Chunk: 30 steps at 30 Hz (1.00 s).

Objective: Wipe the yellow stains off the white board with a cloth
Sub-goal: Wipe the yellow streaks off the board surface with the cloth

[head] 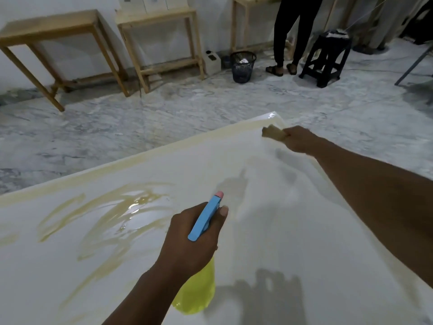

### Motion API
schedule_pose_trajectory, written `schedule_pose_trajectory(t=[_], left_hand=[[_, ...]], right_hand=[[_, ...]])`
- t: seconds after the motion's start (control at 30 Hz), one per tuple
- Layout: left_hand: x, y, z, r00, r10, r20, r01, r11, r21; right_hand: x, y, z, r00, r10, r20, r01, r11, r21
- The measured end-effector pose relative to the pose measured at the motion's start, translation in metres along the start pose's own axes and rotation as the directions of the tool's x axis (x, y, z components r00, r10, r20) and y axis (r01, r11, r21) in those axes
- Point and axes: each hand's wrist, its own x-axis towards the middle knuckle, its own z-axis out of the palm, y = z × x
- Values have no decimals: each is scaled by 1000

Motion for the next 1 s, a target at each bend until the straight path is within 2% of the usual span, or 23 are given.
schedule_pose_trajectory(t=[0.1,0.17,0.23,0.3,0.4,0.53,0.67,0.77,0.8,0.87,0.9,0.93,1.0], left_hand=[[21,-8,6,999,-35,-20,35,999,-13],[24,-17,9,999,-42,-22,43,999,4],[19,-23,7,998,-56,-15,56,998,28],[10,-25,3,997,-70,-14,71,997,28],[-10,-28,-6,997,-78,-20,78,997,25],[-66,-29,-24,1000,-5,-18,7,995,97],[-145,-35,-44,999,24,-28,-20,992,123],[-207,-44,-62,1000,15,-25,-13,994,106],[-230,-47,-70,1000,4,-23,-2,996,93],[-261,-55,-84,999,-21,-24,22,997,75],[-273,-57,-92,999,-24,-32,26,997,68],[-282,-58,-99,999,-23,-46,25,998,61],[-295,-57,-116,997,3,-71,2,997,73]], right_hand=[[41,19,32,998,-50,26,54,978,-203],[47,48,74,999,-23,40,31,979,-199],[31,77,118,989,-121,-86,104,978,-184],[3,99,153,944,-250,-214,215,961,-173],[-54,112,182,944,-245,-219,212,963,-164],[-165,103,220,931,-275,-238,247,959,-142],[-289,93,277,951,-267,-157,247,959,-136],[-362,72,295,969,-248,5,247,965,-85],[-380,59,289,975,-212,62,214,977,-26],[-402,32,265,982,-67,175,24,972,235],[-408,21,253,973,10,233,-110,902,418],[-412,14,243,944,75,322,-261,764,590],[-424,1,231,860,85,504,-484,451,750]])
